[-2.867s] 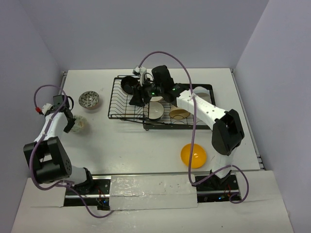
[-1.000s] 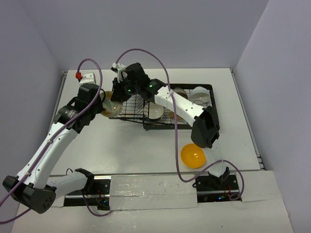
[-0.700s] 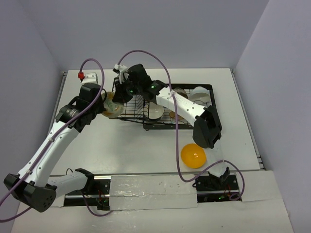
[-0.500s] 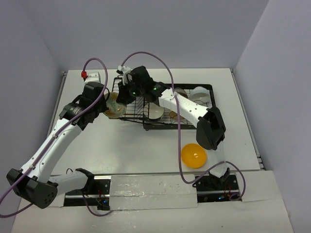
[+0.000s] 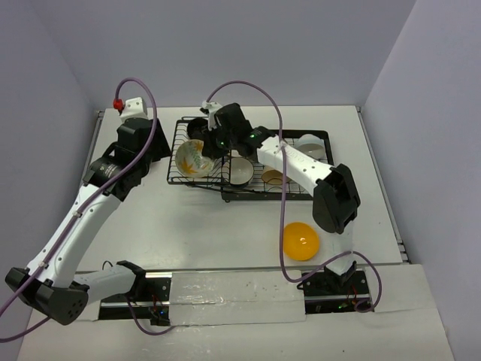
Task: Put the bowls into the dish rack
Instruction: Pass from the left arm to the right, then insert the bowl into the dish rack.
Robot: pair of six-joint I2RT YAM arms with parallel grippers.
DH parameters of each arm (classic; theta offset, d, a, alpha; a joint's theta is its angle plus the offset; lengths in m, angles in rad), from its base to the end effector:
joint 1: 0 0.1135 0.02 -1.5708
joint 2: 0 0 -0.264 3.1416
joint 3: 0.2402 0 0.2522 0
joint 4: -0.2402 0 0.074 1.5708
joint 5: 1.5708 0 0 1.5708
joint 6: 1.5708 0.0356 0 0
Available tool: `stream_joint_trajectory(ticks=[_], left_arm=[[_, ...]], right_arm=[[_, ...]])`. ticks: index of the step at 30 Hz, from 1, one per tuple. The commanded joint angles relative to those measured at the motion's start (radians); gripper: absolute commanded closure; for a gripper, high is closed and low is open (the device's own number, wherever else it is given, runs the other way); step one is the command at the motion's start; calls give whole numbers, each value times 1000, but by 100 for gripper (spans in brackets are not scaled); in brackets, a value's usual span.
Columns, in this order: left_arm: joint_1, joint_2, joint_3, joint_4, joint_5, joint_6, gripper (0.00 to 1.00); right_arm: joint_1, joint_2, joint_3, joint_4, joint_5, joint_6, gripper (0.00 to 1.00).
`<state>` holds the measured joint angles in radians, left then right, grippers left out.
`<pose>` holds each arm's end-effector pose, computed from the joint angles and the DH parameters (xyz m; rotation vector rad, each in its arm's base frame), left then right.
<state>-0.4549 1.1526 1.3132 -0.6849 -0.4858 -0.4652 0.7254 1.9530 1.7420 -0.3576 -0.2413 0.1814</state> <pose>0.2196 -0.0889 0.4003 -0.2976 2.0081 -0.0685 0.3401 0.3129 0.3074 -0.7387 2.0995 0.7748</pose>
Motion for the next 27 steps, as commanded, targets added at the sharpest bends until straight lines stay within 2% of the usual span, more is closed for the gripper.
stream_joint_trajectory(ticks=[1,9,13,23,27], left_arm=[[-1,-39,41,51,18,2,39],[-1,-70,-66,116,24,8,39],[-1,-60,-115,128,56,-1,39],[-1,-106,-210,163,148,7,39],[-1,-136,-244,191,202,5,39]], right_arm=[[-7,-132,-15,29,14,-6,100],[-69,-259,-88,6,57,-23,100],[-81,-342,-159,-3,161,-46,100],[-84,-683,-539,9,618,-111,100],[-90,-778,-593,-35,749,-157,100]])
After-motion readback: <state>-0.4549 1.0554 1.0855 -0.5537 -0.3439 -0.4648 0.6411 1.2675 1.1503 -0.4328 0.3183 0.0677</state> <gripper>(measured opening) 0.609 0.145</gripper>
